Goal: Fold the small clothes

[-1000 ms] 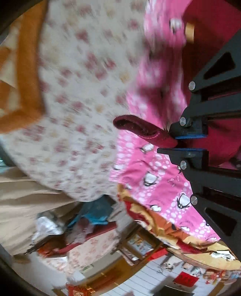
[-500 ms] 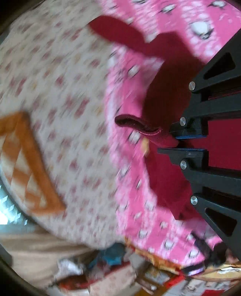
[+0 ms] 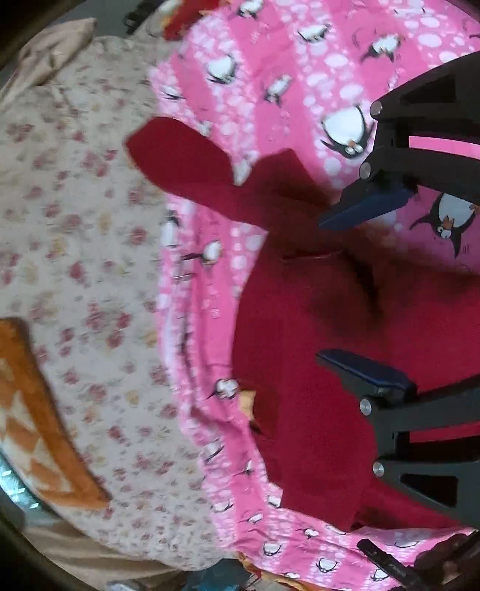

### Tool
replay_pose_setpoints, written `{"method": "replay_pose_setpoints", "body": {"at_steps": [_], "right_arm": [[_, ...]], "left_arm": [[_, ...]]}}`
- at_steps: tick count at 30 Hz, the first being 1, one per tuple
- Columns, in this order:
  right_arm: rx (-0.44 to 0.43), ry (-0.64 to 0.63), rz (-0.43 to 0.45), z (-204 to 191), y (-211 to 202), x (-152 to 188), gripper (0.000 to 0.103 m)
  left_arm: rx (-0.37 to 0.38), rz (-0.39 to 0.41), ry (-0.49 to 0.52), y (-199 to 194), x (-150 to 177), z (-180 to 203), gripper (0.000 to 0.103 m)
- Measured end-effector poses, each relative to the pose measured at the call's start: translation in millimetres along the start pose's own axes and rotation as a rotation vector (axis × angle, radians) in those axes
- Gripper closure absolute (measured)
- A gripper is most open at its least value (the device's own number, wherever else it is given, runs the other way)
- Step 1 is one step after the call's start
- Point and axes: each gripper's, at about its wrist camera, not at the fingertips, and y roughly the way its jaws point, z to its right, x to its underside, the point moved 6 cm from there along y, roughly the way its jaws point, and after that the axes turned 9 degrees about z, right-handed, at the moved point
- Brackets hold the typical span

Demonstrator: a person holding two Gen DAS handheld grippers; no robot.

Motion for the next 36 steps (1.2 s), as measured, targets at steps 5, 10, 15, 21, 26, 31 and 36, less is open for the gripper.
{"method": "replay_pose_setpoints", "body": {"at_steps": [5,10,15,21,26,31,36], "right_arm": [[-0.178,-0.134,0.023,-72,-19,-10,0.039],[-0.368,-0.397,-0.025,-201,-3,16,0.049],[-0.378,-0.363,-0.097,-256,49,37,0.055],[-0.413,-0.471,-0.166,-259,47,85,0.056],[-0.376,-0.336,-0.123,-193,23,51,0.056],[-0.141,-0.2,-0.093,-83,35,15,0.055],[-0.023,-0.098,-0.143,-10,58,24,0.055]], "left_arm": [[-0.108,-0.05,-0.01,17,4,-14,0.002],[-0.119,-0.04,-0.085,17,-1,-33,0.002],[-0.093,-0.005,-0.093,14,-13,-29,0.002],[-0.026,-0.002,-0.042,17,-18,-1,0.002],[-0.081,-0.067,0.066,34,-3,15,0.002],[-0.084,-0.066,0.027,37,2,13,0.002],[-0.096,-0.055,0.048,37,2,16,0.002]]}}
